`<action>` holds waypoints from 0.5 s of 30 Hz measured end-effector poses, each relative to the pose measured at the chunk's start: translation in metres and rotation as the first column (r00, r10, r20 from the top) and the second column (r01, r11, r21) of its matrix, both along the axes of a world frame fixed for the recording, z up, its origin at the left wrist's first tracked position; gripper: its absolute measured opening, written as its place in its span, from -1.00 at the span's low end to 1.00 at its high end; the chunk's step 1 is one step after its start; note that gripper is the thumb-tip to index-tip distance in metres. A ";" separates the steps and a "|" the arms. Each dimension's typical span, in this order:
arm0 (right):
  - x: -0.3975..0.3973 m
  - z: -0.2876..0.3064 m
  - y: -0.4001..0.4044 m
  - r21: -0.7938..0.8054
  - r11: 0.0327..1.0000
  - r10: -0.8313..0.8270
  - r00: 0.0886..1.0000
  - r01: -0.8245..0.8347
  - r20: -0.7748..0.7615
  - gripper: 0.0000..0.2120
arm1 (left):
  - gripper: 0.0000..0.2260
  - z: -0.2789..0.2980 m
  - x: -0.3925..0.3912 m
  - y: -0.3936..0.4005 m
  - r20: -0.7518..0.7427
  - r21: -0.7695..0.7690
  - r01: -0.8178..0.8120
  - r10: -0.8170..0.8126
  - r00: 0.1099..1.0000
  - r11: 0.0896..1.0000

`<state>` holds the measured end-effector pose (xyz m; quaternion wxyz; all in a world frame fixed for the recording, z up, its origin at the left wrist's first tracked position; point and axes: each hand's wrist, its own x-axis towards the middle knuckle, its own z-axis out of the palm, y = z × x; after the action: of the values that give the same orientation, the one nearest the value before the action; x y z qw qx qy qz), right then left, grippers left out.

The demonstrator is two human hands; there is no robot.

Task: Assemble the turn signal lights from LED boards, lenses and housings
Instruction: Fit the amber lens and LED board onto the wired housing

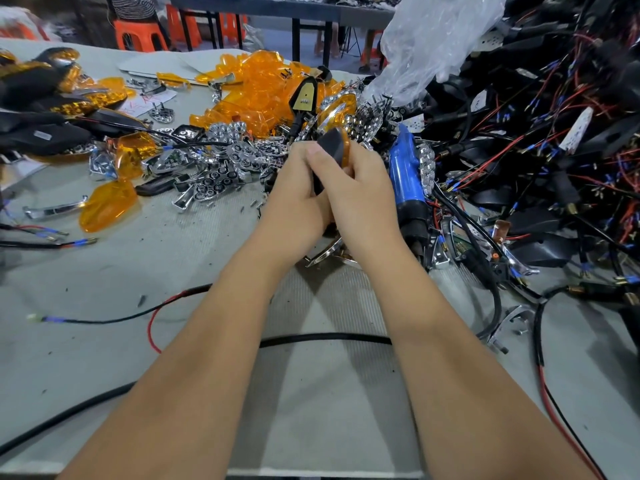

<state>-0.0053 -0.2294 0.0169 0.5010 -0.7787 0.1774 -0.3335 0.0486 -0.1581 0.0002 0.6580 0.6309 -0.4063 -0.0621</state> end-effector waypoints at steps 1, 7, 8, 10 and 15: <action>0.000 0.000 -0.001 0.042 0.999 0.000 1.000 0.000 0.006 -0.66 | -0.78 -0.001 0.000 0.000 0.083 0.046 -0.024 0.020 0.996 0.999; 0.003 0.000 -0.006 0.107 0.993 -0.054 0.993 0.042 0.109 -0.52 | -0.46 -0.002 0.001 -0.001 0.208 0.220 -0.129 0.082 0.975 0.967; 0.002 -0.001 -0.007 0.110 0.992 -0.067 0.990 0.053 0.125 -0.55 | -0.34 -0.003 0.002 0.000 0.210 0.256 -0.128 0.074 0.975 0.958; 0.001 0.000 -0.008 0.126 0.989 -0.095 0.987 0.079 0.126 -0.55 | -0.23 -0.001 0.002 0.002 0.189 0.290 -0.080 0.025 0.982 0.954; -0.002 0.002 -0.012 0.218 0.976 -0.028 0.997 0.011 0.075 -0.51 | -0.22 -0.001 0.001 0.002 0.313 0.329 -0.143 0.035 0.949 0.934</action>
<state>-0.0069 -0.2418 0.0192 0.5864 -0.7037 0.2009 -0.3472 0.0496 -0.1561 -0.0005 0.4686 0.7569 -0.4555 -0.0053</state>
